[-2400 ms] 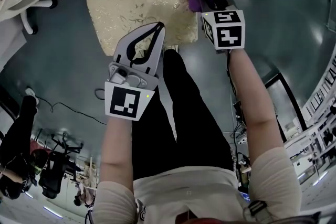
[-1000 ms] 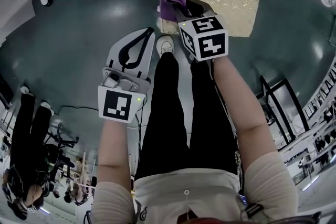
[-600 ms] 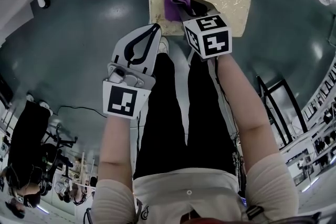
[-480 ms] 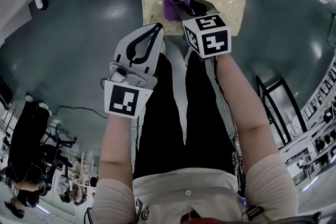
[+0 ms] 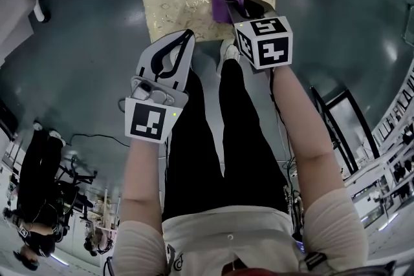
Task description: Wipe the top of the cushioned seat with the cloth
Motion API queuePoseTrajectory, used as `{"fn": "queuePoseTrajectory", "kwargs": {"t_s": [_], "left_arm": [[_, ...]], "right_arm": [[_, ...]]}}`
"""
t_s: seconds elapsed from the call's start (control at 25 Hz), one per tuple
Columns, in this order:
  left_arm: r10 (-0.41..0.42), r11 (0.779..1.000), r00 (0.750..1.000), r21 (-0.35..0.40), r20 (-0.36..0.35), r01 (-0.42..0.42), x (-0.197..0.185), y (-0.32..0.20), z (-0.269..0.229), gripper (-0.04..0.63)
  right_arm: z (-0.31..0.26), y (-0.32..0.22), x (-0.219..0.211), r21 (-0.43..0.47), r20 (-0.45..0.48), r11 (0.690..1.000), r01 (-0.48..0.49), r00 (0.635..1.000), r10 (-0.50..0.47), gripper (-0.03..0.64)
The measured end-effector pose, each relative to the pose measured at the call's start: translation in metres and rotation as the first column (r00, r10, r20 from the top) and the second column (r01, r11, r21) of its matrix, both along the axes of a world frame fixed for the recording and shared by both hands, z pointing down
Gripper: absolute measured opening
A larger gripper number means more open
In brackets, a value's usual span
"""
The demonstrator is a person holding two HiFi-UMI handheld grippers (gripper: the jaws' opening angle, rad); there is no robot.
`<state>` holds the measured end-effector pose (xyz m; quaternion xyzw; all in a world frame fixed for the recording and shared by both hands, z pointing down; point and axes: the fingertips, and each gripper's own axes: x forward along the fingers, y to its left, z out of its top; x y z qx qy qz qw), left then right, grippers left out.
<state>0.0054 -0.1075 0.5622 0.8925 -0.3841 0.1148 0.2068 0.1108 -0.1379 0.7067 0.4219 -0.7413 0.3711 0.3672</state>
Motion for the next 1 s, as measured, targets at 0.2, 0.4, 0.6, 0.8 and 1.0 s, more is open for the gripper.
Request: {"fn": "queuePoseTrajectory", "kwargs": {"t_s": [0.2, 0.4, 0.6, 0.8, 1.0], "left_arm": [[0.022, 1.000, 1.000, 0.011, -0.010, -0.022, 0.031, -0.007, 0.003, 0.012], [0.028, 0.999, 0.999, 0.038, -0.024, -0.027, 0.066, -0.018, -0.001, 0.012], [0.034, 0.998, 0.999, 0.049, -0.033, -0.033, 0.092, -0.015, -0.005, 0.012], [0.050, 0.998, 0.999, 0.044, -0.019, -0.049, 0.106, -0.002, -0.003, 0.012], [0.041, 0.998, 0.998, 0.045, -0.051, -0.039, 0.111, 0.002, -0.012, 0.012]], "right_arm": [[0.004, -0.001, 0.041, -0.007, -0.023, 0.999, -0.033, 0.999, 0.032, 0.086], [0.005, 0.001, 0.072, 0.001, -0.035, 0.999, -0.044, 0.998, 0.044, 0.087], [0.005, 0.006, 0.105, 0.012, -0.101, 0.999, -0.032, 0.994, 0.033, 0.084], [0.007, 0.014, 0.140, -0.004, -0.194, 0.999, -0.039, 0.980, 0.038, 0.081], [-0.005, 0.013, 0.150, 0.011, -0.222, 0.999, -0.050, 0.974, 0.051, 0.080]]}}
